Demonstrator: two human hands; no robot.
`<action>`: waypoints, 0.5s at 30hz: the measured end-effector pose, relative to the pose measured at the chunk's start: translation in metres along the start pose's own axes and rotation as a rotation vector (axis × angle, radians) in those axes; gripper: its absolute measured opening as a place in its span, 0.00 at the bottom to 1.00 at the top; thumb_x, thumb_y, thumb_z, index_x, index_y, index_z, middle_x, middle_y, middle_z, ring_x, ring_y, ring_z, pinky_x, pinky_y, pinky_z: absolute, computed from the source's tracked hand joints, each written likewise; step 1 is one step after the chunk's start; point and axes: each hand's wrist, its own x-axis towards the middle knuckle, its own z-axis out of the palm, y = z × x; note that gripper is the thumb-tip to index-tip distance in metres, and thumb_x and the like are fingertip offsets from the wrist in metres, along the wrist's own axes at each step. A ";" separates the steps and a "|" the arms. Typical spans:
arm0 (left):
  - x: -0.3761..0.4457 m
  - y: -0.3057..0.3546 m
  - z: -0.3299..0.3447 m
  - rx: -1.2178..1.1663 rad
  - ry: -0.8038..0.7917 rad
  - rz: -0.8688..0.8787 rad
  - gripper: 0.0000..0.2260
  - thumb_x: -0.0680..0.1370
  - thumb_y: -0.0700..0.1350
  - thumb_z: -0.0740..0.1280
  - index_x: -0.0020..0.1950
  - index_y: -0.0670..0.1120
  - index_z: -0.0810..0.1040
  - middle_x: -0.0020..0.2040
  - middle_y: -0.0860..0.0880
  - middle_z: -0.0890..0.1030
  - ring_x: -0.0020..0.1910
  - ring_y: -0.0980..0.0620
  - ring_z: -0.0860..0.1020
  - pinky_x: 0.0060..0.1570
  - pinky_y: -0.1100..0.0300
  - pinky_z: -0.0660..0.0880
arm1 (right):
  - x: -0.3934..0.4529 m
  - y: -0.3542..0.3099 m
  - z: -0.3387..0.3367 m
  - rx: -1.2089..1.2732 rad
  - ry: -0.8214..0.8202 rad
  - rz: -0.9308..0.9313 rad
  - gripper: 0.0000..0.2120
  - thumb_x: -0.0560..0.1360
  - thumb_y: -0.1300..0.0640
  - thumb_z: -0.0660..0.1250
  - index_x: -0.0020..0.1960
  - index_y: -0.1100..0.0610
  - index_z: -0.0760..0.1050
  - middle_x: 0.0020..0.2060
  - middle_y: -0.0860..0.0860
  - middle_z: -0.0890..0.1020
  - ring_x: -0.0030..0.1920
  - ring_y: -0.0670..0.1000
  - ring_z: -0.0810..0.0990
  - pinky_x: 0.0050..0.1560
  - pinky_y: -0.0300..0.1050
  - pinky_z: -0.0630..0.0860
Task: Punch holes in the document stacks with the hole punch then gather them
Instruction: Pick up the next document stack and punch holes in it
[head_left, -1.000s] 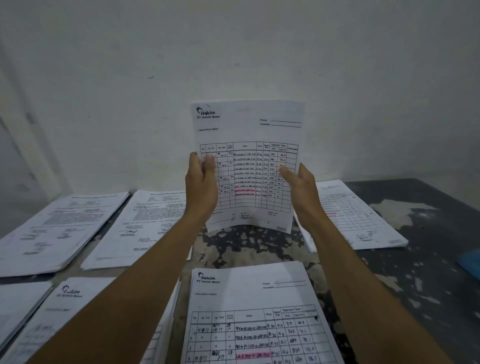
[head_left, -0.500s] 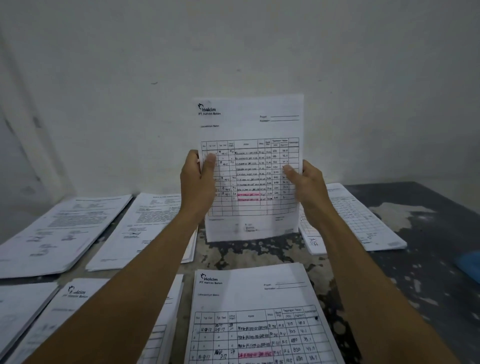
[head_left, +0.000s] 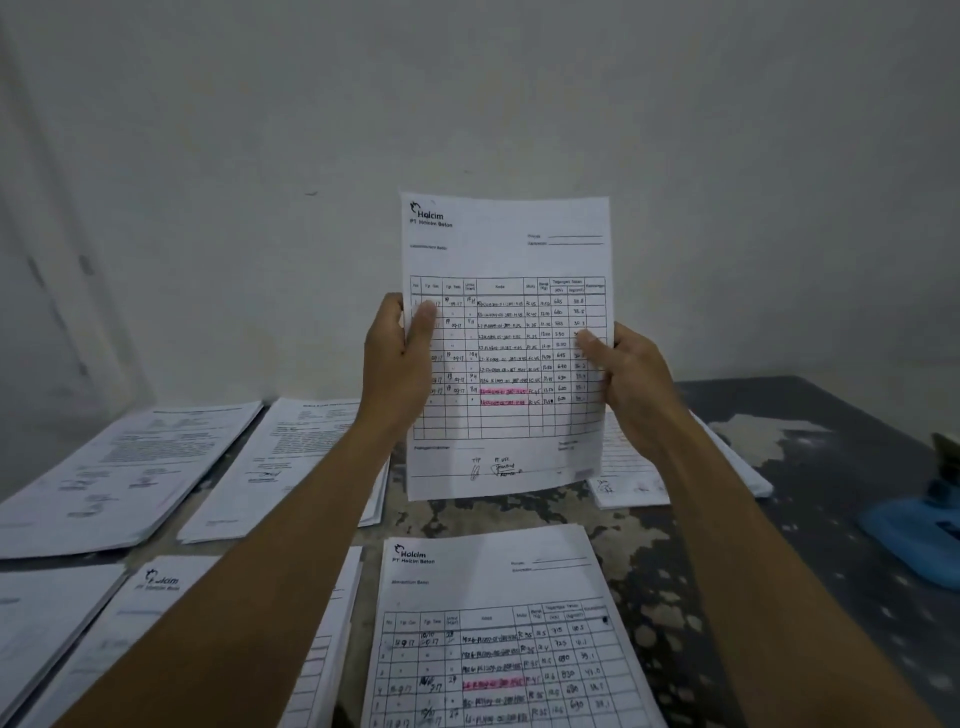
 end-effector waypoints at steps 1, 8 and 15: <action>-0.002 0.003 0.003 -0.009 -0.004 -0.019 0.10 0.83 0.54 0.59 0.54 0.50 0.75 0.49 0.53 0.82 0.47 0.56 0.82 0.46 0.61 0.80 | -0.003 -0.002 -0.004 -0.010 0.002 0.004 0.08 0.81 0.56 0.64 0.56 0.50 0.80 0.53 0.49 0.85 0.54 0.52 0.84 0.59 0.58 0.79; -0.023 0.029 0.030 0.039 -0.061 -0.011 0.16 0.84 0.51 0.57 0.47 0.39 0.74 0.40 0.37 0.78 0.36 0.52 0.73 0.37 0.49 0.75 | -0.023 -0.019 -0.047 -0.208 0.023 0.097 0.07 0.79 0.53 0.67 0.56 0.51 0.80 0.49 0.46 0.86 0.51 0.51 0.84 0.54 0.55 0.80; -0.047 0.055 0.069 0.029 -0.102 -0.028 0.15 0.84 0.49 0.57 0.51 0.38 0.75 0.45 0.40 0.80 0.40 0.52 0.76 0.42 0.50 0.77 | -0.040 -0.044 -0.104 -0.436 0.233 0.062 0.07 0.79 0.52 0.65 0.50 0.55 0.77 0.45 0.54 0.84 0.41 0.53 0.84 0.36 0.45 0.81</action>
